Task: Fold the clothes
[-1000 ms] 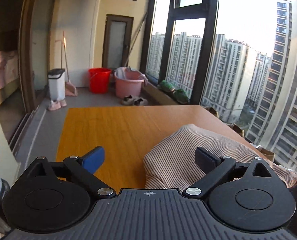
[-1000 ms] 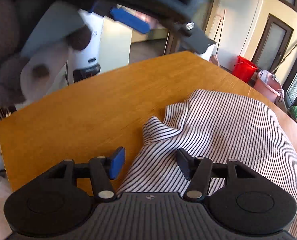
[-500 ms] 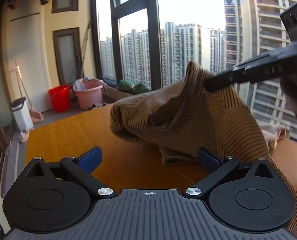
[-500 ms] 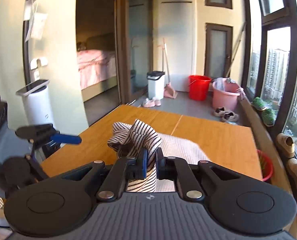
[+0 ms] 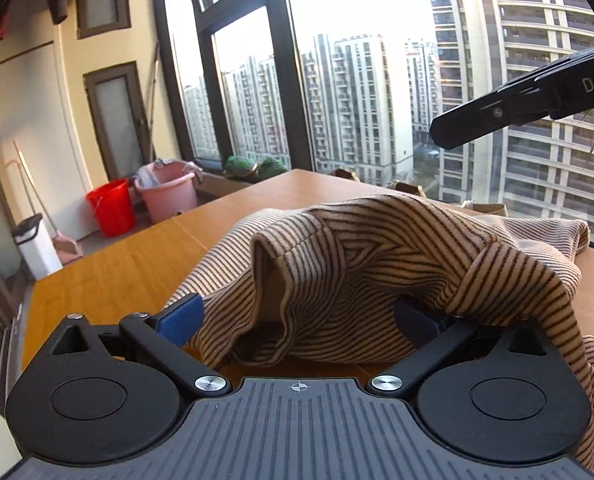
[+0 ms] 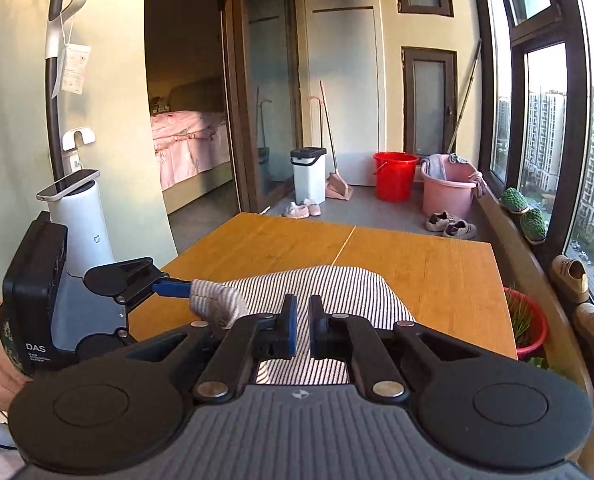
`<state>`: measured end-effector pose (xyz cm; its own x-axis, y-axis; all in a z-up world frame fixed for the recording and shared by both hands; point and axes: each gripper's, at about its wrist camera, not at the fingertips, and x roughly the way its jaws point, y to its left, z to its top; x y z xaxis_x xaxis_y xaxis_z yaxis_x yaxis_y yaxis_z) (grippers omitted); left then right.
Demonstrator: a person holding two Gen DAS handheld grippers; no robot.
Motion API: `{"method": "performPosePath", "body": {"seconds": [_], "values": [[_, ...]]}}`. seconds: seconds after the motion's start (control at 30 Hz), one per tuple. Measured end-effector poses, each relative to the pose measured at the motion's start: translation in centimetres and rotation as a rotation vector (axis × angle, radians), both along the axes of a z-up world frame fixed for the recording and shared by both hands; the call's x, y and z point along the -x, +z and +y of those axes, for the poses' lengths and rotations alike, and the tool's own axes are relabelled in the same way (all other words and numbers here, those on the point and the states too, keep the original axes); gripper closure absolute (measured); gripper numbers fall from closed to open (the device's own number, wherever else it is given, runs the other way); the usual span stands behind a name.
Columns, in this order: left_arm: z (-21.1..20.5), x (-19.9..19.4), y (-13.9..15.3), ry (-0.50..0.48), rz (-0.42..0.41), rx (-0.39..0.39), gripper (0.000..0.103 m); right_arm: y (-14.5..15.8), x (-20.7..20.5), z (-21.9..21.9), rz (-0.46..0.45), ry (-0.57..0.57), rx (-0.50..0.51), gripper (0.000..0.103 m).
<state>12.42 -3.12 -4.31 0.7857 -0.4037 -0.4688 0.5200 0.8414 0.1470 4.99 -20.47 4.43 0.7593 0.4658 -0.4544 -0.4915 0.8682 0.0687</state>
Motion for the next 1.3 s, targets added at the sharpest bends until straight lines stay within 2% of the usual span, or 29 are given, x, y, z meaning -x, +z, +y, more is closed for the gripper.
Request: {"method": "performPosePath", "body": {"seconds": [0.13,0.2,0.27,0.3,0.4,0.5,0.6,0.7,0.83,0.93,1.07,1.13,1.17,1.23,1.3], "values": [[0.7,0.1,0.2,-0.029,0.043,0.067,0.000,-1.3,-0.1,0.7,0.031,0.010,0.041,0.097],[1.6,-0.3,0.4,-0.024,0.083,0.127,0.000,-2.0,0.2,1.7,0.043,0.039,0.084,0.094],[2.8,-0.9,0.5,-0.011,0.136,0.202,0.000,-2.5,0.7,2.6,0.043,0.067,0.122,0.072],[3.4,-1.2,0.6,-0.003,0.164,0.241,0.000,-2.7,0.9,3.1,0.042,0.080,0.140,0.066],[4.4,-2.6,1.0,0.025,0.208,0.320,0.000,-2.7,2.1,4.5,-0.001,0.091,0.206,0.060],[5.4,-4.0,1.4,0.054,0.250,0.395,0.000,-2.8,3.3,5.9,-0.052,0.072,0.266,0.042],[5.7,-4.6,1.5,0.074,0.262,0.407,0.000,-2.5,4.5,6.7,-0.089,0.074,0.248,0.040],[5.4,-4.9,1.3,0.073,0.266,0.393,0.000,-1.5,6.1,7.1,-0.118,0.159,0.205,0.039],[5.0,-5.0,1.5,0.062,0.261,0.384,0.000,-1.7,7.2,8.8,-0.146,0.205,0.275,0.026],[4.9,-4.9,1.6,0.058,0.255,0.377,0.000,-3.0,6.2,9.8,-0.107,0.123,0.294,0.025],[5.3,-4.9,2.0,0.055,0.231,0.381,0.000,-4.9,4.6,11.2,-0.092,0.067,0.313,0.024],[5.5,-4.8,2.4,0.055,0.213,0.383,0.000,-6.0,4.0,12.2,-0.152,0.053,0.352,0.029],[5.9,-4.5,2.8,0.060,0.190,0.380,0.000,-6.6,3.7,12.5,-0.195,0.046,0.401,0.055],[7.2,-3.8,3.7,0.077,0.125,0.370,0.000,-7.4,3.0,12.6,-0.261,0.030,0.482,0.084],[8.2,-2.9,4.3,0.101,0.052,0.316,0.000,-6.7,2.3,11.4,-0.303,-0.024,0.496,0.087]]}}
